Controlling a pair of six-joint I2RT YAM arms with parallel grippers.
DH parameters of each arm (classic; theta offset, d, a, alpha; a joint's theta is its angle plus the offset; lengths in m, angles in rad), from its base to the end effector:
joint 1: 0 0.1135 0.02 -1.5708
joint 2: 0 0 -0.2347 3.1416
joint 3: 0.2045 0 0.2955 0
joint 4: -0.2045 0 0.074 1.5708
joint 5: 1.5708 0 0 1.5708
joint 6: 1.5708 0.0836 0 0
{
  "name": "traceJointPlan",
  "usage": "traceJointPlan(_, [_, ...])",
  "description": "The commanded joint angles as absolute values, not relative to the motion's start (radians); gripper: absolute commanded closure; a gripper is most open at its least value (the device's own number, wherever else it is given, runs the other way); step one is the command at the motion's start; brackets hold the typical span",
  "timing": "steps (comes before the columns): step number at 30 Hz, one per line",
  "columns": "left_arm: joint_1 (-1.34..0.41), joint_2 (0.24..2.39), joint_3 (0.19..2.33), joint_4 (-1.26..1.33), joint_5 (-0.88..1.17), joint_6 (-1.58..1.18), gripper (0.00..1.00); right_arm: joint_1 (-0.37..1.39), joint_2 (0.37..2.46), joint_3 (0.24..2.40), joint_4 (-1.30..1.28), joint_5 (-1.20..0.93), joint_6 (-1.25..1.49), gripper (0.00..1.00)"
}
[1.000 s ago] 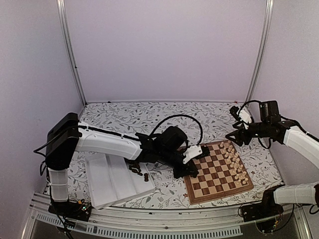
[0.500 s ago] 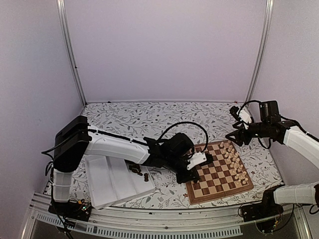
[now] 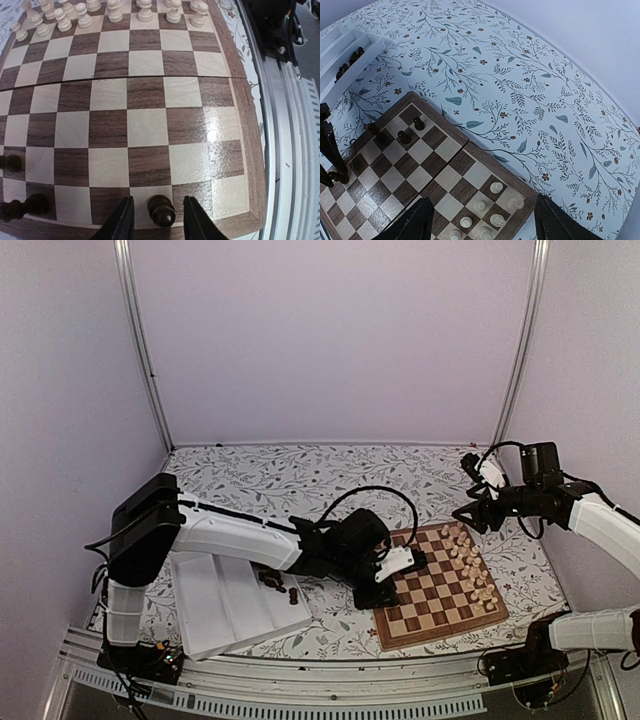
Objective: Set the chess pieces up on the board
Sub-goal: Place the chess piece on the chessboard.
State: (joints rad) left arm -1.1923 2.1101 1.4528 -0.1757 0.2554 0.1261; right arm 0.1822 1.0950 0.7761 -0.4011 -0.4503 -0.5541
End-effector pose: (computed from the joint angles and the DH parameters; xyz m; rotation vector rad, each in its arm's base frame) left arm 0.1690 -0.4821 0.0710 1.6436 1.9168 -0.7744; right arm 0.3064 0.0935 0.1900 -1.0104 1.9815 0.3127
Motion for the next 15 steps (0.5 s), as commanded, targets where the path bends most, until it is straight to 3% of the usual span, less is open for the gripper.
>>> traceJointPlan(1, [-1.209, 2.070, 1.465, -0.190, 0.253, 0.128, 0.61, 0.177, 1.098, 0.764, -0.391, -0.462, -0.557, 0.28])
traceJointPlan(7, [-1.203, 1.849, 1.401, -0.203, 0.180, 0.158, 0.50, 0.177, 1.101, 0.764, -0.393, -0.467, -0.560, 0.28])
traceJointPlan(15, [-1.041, 1.629, 1.241, -0.138, 0.076, 0.049, 0.47, 0.179, 1.112, 0.768, -0.393, -0.467, -0.562, 0.27])
